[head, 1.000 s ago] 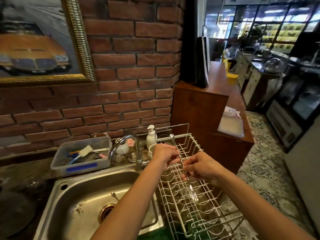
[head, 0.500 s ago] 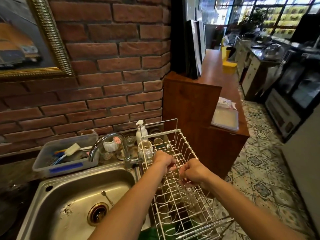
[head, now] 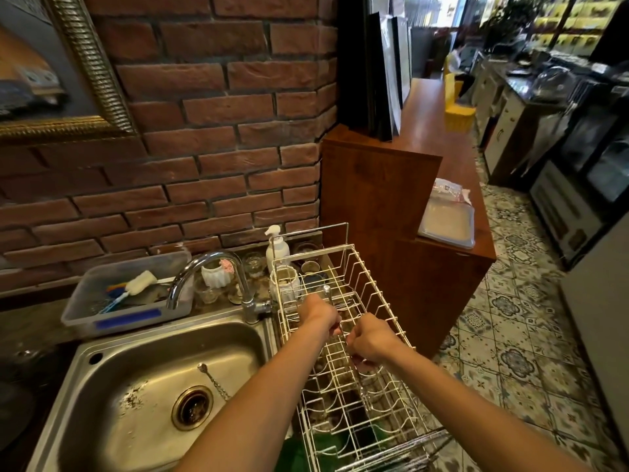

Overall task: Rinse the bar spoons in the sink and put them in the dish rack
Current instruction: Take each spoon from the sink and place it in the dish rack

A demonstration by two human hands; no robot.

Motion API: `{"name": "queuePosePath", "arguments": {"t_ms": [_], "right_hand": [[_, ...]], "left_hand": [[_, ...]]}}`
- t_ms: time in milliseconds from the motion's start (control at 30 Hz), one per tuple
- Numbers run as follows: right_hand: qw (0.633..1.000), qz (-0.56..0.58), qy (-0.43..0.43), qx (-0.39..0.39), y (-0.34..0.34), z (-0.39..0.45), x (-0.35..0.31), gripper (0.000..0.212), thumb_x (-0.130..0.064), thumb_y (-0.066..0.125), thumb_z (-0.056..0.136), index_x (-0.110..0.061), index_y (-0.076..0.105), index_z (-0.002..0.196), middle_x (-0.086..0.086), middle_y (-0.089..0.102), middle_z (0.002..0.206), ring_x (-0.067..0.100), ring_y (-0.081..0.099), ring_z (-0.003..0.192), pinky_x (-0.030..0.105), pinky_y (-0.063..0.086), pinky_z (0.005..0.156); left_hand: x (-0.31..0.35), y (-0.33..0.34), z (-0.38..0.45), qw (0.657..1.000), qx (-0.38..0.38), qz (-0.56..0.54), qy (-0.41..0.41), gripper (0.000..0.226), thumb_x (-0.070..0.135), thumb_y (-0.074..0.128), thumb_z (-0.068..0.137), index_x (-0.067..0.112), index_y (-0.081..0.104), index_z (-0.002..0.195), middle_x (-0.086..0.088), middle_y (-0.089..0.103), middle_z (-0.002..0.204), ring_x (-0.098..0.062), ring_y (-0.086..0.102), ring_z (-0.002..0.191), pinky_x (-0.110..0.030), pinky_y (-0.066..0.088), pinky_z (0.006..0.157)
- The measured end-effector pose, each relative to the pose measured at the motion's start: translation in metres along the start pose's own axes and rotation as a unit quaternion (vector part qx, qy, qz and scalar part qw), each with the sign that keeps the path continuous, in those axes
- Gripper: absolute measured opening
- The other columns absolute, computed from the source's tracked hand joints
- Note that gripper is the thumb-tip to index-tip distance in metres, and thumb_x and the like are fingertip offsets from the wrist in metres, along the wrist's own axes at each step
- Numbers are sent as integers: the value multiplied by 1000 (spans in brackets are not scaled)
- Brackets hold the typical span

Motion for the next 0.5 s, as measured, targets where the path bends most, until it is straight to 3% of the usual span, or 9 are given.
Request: {"name": "queuePosePath", "arguments": {"t_ms": [167,267,367,500], "right_hand": [[1000,-22,-4,6,3,5,4,14,0,58,93,-2,58,107,20,66,107,31,74,89,40,64,70],[999,-44,-3,6,5,8,5,14,-2,61,92,-4,59,106,16,64,103,26,74,82,33,64,60],[997,-75,-6,8,7,10,4,15,-2,61,93,-3,61,107,14,64,98,21,71,71,24,58,48],[996,-91,-12,13,8,13,4,16,0,60,93,-2,60,109,13,62,96,20,70,68,28,62,53]], "left_hand": [[-2,2,2,1000,7,19,10,29,-6,71,84,3,61,110,-10,64,105,-30,71,92,-41,64,72],[-4,4,4,999,13,31,16,41,-6,72,83,7,59,120,-15,63,115,-31,69,97,-40,64,72],[-6,5,7,999,14,46,14,35,-4,72,84,4,60,116,-16,64,115,-30,69,97,-39,64,70],[-7,5,7,997,25,71,15,32,-3,71,85,3,60,115,-15,63,116,-28,70,96,-27,58,55]]}}
Point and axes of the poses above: each hand's wrist, its own z-axis towards the middle knuckle, its own y-axis out of the palm, x = y × z, the point moved 8 cm from there along z, towards the middle knuckle
